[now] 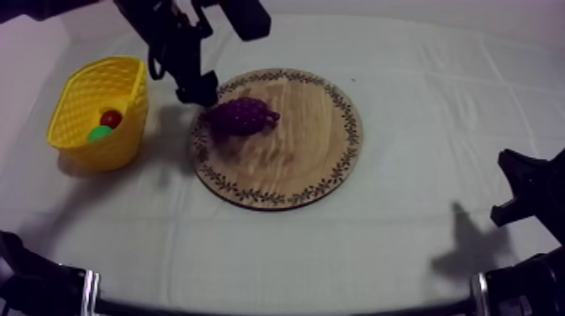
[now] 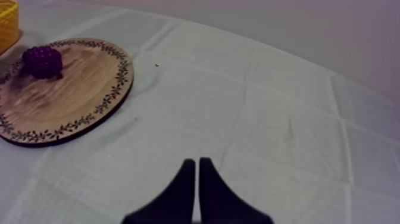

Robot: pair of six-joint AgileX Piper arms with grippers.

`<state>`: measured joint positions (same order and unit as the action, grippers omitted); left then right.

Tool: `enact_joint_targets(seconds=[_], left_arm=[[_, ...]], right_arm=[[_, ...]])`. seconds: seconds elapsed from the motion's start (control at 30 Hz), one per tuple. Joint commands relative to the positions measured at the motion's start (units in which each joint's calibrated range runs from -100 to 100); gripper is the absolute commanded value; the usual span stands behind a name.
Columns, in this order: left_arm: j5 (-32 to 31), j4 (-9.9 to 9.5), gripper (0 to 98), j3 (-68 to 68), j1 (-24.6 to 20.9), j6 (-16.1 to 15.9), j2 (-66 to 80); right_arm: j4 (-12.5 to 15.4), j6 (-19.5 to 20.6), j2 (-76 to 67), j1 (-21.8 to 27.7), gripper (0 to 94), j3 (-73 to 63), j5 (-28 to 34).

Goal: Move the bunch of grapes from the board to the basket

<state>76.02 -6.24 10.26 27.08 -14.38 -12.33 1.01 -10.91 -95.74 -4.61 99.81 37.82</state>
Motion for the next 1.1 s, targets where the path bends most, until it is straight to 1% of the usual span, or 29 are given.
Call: enact_joint_targets(seconds=[0.0,0.2,0.33,0.43,0.73,1.07], left_arm=[[-3.57,0.08,96.0,0.98,0.08,0.01,-1.45],[-11.38,0.86,94.8,2.49,0.22,-0.60,-6.39],[-16.88,1.28,93.6,3.76,0.30,-1.65,-9.16],[-19.33,1.37,93.5,4.20,0.44,-2.24,-10.97],[-22.95,2.02,90.7,1.17,0.98,-2.51,-16.61],[-23.59,1.77,90.6,-2.53,1.27,-2.18,-21.55]], right_arm=[[-0.01,-0.02,-0.01,0.02,0.4,-0.03,0.00],[-0.01,-0.01,-0.01,0.02,0.4,-0.03,0.00],[-0.01,-0.01,-0.01,0.02,0.4,-0.03,0.00],[-0.01,-0.02,-0.01,0.02,0.4,-0.03,0.00],[-0.01,-0.02,-0.01,0.02,0.4,-0.03,0.00],[-0.01,-0.03,-0.01,0.02,0.4,-0.03,0.00]])
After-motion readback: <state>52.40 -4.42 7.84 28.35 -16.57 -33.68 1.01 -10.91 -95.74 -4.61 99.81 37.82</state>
